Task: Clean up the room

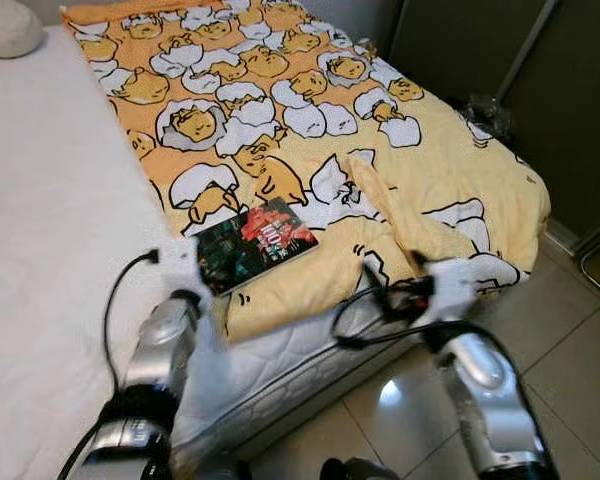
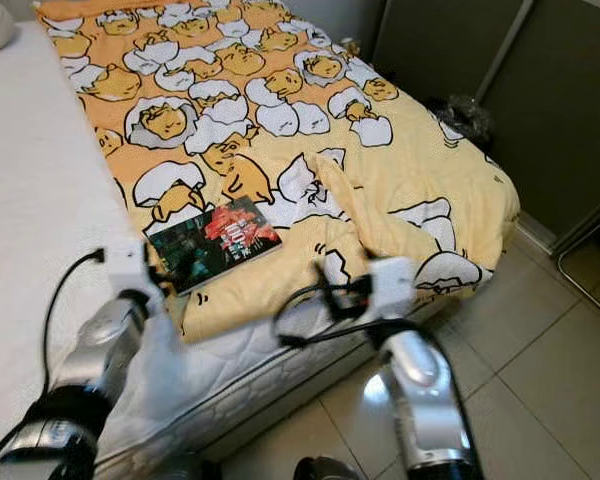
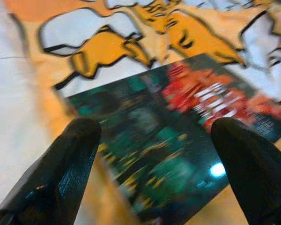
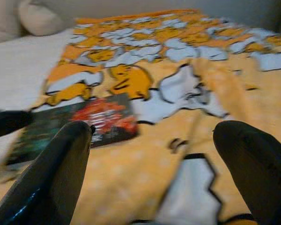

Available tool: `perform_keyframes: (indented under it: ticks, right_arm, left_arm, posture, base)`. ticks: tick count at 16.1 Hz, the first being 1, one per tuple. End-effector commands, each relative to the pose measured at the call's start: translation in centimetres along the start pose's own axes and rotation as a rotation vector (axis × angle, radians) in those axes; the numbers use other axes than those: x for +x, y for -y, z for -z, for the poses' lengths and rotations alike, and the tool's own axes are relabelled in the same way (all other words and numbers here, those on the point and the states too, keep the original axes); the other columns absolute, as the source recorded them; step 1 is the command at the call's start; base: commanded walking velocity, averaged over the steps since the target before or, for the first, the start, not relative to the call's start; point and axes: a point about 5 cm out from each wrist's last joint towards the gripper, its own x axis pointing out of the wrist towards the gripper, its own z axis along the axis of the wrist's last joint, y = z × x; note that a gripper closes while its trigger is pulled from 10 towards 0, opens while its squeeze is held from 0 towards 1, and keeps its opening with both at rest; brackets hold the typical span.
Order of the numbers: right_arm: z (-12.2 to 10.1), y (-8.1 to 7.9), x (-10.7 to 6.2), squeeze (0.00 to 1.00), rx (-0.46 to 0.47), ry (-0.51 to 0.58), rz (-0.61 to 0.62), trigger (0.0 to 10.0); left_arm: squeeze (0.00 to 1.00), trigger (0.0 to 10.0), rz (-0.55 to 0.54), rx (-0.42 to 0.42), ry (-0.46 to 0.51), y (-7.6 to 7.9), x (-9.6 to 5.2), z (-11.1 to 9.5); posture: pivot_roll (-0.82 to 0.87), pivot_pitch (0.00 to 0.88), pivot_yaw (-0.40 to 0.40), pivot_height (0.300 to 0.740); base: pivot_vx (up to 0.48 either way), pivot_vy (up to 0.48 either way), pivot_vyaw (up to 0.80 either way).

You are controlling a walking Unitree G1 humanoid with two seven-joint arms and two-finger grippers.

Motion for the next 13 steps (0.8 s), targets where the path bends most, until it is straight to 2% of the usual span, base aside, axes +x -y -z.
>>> perform_keyframes:
  ticks: [1, 4, 9, 10, 13]
  right_arm:
    - [-0.1, 0.3, -0.3, 0.0, 0.018, -0.007, 0.003, 10.0]
    - [0.3, 0.2, -1.2, 0.0, 0.01, -0.042, -0.012, 10.0]
    - [0.3, 0.1, -3.0, 0.0, 0.004, -0.08, -0.028, 10.0]
    - [0.2, 0.2, -3.5, 0.0, 0.002, -0.089, -0.027, 10.0]
    - [0.0, 0.2, -3.5, 0.0, -0.003, -0.095, -0.045, 10.0]
  left_arm:
    - [0.0, 10.0, 0.012, -0.035, -0.018, 0.1, 0.2, 0.1]
    - [0.0, 10.0, 0.024, -0.059, -0.061, 0.6, 1.3, -0.2]
    - [0.0, 10.0, -0.037, -0.042, -0.08, -0.2, 1.8, -0.5]
    - [0.0, 10.0, -0.075, -0.038, -0.067, -0.5, 1.8, -0.5]
    - [0.0, 10.0, -0.107, -0.009, -0.037, -0.8, 1.9, -1.0]
  posture:
    - [-0.06, 0.077, -0.07, 0.74]
    - [-0.08, 0.106, -0.079, 0.74]
    - [-0.14, 0.156, -0.102, 0.74]
    - [-0.15, 0.157, -0.104, 0.74]
    - [-0.15, 0.152, -0.11, 0.74]
  base:
    - [0.0, 0.0, 0.0]
    - [0.0, 0.0, 0.0]
    - [0.0, 0.0, 0.0]
    - [0.0, 0.0, 0.0]
    - [0.0, 0.0, 0.0]
